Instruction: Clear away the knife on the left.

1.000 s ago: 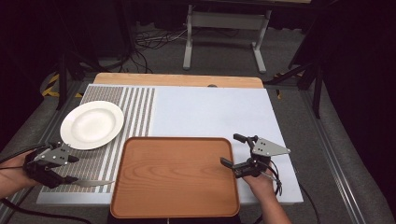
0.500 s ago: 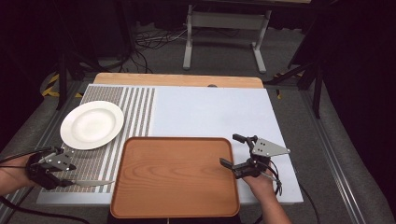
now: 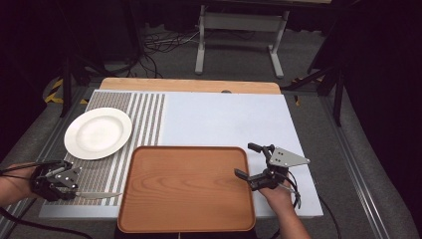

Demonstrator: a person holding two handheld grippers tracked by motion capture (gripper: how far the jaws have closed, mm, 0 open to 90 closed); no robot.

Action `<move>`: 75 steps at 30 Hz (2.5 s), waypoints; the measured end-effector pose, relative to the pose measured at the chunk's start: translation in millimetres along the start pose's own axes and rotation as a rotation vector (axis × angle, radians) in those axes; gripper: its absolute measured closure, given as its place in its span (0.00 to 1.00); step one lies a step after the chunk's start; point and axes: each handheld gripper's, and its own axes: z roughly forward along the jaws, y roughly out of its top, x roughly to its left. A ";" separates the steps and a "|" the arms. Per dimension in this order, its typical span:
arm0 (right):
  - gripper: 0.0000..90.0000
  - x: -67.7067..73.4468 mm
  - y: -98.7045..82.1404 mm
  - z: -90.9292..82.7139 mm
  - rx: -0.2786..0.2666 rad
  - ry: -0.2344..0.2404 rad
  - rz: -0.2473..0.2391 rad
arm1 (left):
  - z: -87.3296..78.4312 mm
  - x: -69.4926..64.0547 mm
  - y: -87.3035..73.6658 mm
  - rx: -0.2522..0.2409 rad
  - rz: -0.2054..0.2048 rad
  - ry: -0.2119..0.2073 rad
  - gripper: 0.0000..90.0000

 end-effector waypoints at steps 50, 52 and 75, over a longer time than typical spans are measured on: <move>0.03 -1.2 1.6 -2.8 -0.019 0.019 0.012 | -63.5 6.8 16.5 -0.214 -0.306 0.031 0.89; 0.03 -1.2 1.6 -2.9 -0.018 0.017 0.012 | -67.4 9.0 20.5 -0.244 -0.348 0.016 0.89; 0.03 -3.1 1.9 -5.9 -0.027 0.009 0.018 | -75.4 18.2 46.1 -0.442 -0.603 -0.093 0.89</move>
